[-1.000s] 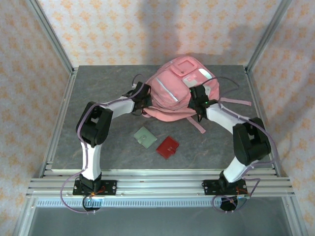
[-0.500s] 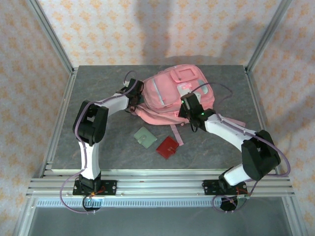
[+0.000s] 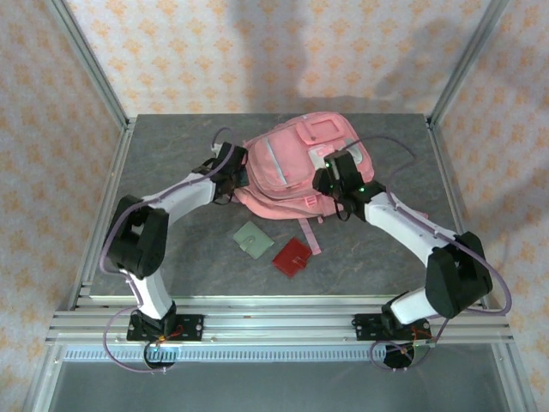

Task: Pack the student bag

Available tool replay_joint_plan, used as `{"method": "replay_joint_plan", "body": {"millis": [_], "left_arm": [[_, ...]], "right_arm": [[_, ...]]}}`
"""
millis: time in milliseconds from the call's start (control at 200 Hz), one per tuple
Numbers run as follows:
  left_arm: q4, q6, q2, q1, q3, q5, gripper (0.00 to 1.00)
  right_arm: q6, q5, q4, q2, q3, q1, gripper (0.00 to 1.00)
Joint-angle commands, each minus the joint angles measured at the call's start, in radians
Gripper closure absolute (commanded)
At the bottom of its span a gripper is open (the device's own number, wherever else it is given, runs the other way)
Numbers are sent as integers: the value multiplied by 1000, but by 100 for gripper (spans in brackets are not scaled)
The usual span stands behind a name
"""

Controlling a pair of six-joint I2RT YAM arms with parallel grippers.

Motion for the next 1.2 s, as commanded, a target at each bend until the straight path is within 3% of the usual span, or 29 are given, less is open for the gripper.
{"method": "replay_joint_plan", "body": {"millis": [0, 230, 415, 486, 606, 706, 971, 1196], "left_arm": [[60, -32, -65, -67, -57, 39, 55], [221, -121, -133, -170, -169, 82, 49], [304, -156, -118, -215, -208, 90, 48], [319, -160, -101, -234, -201, 82, 48], [342, -170, -72, -251, -189, 67, 48], [339, -179, -45, -262, -168, 37, 47], [286, -193, 15, -297, -77, -80, 30], [277, -206, 68, -308, -9, -123, 27]], "right_arm": [[-7, -128, 0, 82, 84, -22, 49], [-10, -167, 15, 272, 218, -53, 48], [0, -224, 6, 382, 304, -60, 60], [3, -234, -4, 414, 332, -61, 70], [18, -267, -16, 449, 358, -66, 100], [32, -302, -13, 441, 369, -67, 100], [152, -422, 80, 312, 377, -75, 100], [186, -425, 105, 275, 345, -65, 100]]}}
